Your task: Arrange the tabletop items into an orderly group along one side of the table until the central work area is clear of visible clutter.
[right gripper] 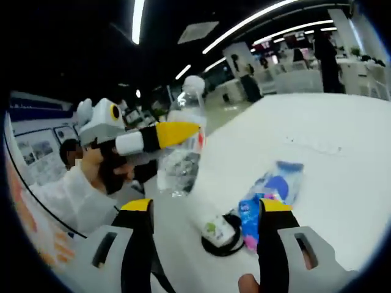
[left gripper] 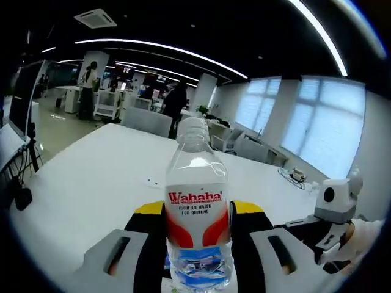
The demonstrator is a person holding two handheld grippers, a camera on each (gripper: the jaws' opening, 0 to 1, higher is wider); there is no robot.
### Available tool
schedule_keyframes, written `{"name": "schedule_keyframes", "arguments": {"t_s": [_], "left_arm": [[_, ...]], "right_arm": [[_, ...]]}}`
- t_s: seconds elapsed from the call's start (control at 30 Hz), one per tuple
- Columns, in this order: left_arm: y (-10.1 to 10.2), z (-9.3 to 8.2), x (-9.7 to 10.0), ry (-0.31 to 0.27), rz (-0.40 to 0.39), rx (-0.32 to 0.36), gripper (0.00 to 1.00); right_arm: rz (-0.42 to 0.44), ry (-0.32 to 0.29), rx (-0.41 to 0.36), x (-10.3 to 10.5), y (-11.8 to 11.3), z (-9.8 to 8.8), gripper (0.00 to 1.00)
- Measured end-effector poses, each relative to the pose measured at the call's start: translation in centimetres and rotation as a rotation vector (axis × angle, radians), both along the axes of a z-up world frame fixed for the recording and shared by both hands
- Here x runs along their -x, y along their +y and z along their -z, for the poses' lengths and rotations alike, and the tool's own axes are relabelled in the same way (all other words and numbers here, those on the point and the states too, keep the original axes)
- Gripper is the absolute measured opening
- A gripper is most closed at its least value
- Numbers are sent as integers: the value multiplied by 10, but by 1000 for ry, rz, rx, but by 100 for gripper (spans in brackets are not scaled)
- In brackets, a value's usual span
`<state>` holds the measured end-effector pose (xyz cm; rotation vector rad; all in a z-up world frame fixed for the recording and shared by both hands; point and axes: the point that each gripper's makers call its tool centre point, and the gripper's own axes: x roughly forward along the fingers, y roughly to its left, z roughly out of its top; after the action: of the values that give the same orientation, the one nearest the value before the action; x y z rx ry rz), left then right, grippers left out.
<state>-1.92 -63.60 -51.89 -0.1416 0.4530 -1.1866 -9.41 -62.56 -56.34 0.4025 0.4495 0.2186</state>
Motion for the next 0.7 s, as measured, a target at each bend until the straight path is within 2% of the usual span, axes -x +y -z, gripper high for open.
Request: {"name": "schedule_keyframes", "arguments": {"t_s": [0.17,0.3,0.33,0.37,0.43,0.47,0.53,0.7], "left_arm": [[-3,-8,22,19,38,29,39],[-4,-15,38,45,81,52,39],[-5,-18,39,16,88,59,39],[-3,-17,42,31,90,51,39],[-2,-18,48,20,105,43,39],[-2,-18,51,17,113,43,39],[-3,-16,53,12,122,34,39],[-7,-20,67,3,160,34,39]], "right_arm": [[-29,-34,-19,-10,19,-8,66],[1,-28,24,-10,13,-4,66],[12,-39,10,-11,12,-6,69],[18,-57,5,-12,11,-9,71],[40,-101,-12,-13,11,-18,70],[19,-92,15,-11,17,-17,69],[-11,-119,68,-11,21,-20,66],[-31,-164,118,-16,28,-27,56]]}}
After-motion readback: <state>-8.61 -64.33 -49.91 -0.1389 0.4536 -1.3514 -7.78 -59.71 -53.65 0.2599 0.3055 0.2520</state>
